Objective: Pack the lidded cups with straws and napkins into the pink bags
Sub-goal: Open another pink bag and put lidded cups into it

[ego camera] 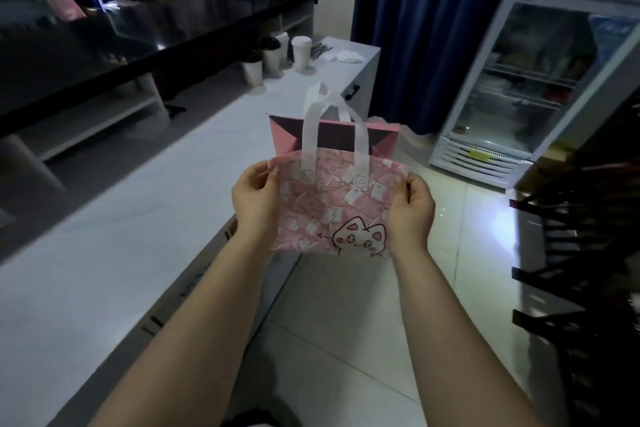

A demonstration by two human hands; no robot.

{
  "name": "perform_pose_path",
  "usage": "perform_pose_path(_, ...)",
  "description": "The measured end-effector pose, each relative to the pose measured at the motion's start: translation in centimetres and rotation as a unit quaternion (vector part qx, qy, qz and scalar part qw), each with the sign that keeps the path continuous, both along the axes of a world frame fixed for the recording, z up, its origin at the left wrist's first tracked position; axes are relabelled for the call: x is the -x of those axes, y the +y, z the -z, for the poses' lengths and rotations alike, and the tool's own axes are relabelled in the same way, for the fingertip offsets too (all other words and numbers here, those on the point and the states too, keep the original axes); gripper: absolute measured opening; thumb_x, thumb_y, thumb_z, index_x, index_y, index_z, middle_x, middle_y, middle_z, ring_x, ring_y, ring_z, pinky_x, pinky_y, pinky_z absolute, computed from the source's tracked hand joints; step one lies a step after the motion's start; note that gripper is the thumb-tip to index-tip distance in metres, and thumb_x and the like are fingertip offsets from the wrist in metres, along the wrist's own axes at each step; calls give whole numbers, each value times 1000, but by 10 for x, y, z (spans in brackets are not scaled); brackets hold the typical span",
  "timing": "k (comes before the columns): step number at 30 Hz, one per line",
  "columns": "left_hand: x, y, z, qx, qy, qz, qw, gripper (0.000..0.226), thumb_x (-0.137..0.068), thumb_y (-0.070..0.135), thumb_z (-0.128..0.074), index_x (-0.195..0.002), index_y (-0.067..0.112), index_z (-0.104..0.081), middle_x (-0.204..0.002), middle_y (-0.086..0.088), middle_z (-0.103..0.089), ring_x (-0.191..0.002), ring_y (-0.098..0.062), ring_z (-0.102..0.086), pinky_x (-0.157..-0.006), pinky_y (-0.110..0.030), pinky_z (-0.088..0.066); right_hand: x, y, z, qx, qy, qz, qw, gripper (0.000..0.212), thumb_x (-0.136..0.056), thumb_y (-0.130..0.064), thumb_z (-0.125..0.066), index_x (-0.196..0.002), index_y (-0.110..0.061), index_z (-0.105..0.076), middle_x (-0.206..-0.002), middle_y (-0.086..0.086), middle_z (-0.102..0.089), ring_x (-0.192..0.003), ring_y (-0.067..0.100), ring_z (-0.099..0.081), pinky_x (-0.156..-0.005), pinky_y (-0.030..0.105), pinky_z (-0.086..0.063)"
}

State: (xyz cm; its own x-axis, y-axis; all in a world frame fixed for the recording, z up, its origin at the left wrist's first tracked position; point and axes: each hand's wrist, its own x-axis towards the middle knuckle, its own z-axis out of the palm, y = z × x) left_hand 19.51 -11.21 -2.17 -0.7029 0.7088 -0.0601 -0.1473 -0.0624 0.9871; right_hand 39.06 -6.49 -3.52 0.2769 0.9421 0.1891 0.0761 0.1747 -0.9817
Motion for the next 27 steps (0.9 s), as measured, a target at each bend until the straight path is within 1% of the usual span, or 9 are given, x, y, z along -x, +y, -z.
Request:
perform_pose_path(3,-21,20,11,-1,-1,20,1000,6,-93,24,-66,-92,27,-71,-94,4,-75,-89,-16,-72,-80,-39,-60,-30,24,13,5,-15,9,1000,21,-99,-31,-50,-81,-25,-59,-74,-10,-62,-68,4,-56,-63,31,-52)
perform_pose_path(7,-35,62,18,6,-34,26,999,9,-94,22,-64,-90,25,-71,-93,1,-75,-89,-20,-73,-78,-40,-60,-45,71,23,23,-7,13,1000,21,-99,-32,-50,-83,-26,-61,-75,-17,-66,-68,0,-58,-63,25,-50)
perform_pose_path(9,-34,91,18,2,-43,19,999,10,-94,23,-64,-89,27,-71,-89,6,-75,-90,-18,-72,-74,-34,-60,-39,100,24,21,-12,11,1000,20,-99,-26,-49,-84,-30,-62,-79,-19,-68,-73,-2,-61,-66,22,-51)
perform_pose_path(11,-25,126,16,-7,-49,1,999,10,-93,24,-65,-88,29,-71,-84,12,-75,-90,-14,-71,-72,-29,-60,-27,132,23,12,-13,2,1000,20,-99,-25,-49,-86,-31,-63,-83,-17,-69,-78,0,-63,-67,20,-51)
perform_pose_path(14,0,186,13,-37,-60,-23,997,10,-92,21,-67,-87,28,-72,-87,9,-74,-90,-15,-71,-84,-37,-59,-1,189,17,-3,-13,-14,1000,22,-100,-25,-49,-85,-34,-62,-82,-19,-68,-76,-3,-62,-66,16,-50)
perform_pose_path(18,37,268,3,-71,-72,-51,994,8,-93,17,-65,-98,17,-72,-102,-5,-72,-100,-25,-68,-93,-48,-54,41,274,-7,-23,-5,-46,999,25,-101,-24,-48,-83,-37,-60,-80,-23,-67,-75,-6,-60,-64,10,-48)
perform_pose_path(21,65,323,-7,-93,-56,-81,991,8,-93,14,-65,-94,19,-71,-93,0,-71,-89,-17,-68,-92,-46,-55,75,333,-26,-54,-12,-73,996,24,-102,-19,-47,-86,-31,-60,-78,-32,-64,-72,-14,-57,-61,2,-42)
perform_pose_path(24,89,363,-9,-96,-42,-116,988,9,-93,15,-65,-92,23,-70,-91,2,-70,-87,-15,-67,-89,-43,-57,104,378,-26,-52,5,-94,994,16,-102,-22,-48,-99,-18,-63,-83,-21,-65,-78,-11,-59,-70,10,-47)
perform_pose_path(27,109,384,-3,-97,-11,-148,984,12,-93,12,-64,-93,22,-70,-92,2,-70,-88,-14,-66,-89,-39,-57,132,414,-20,-48,35,-120,991,17,-102,-22,-48,-97,-29,-63,-86,-23,-67,-83,-11,-60,-74,10,-48)
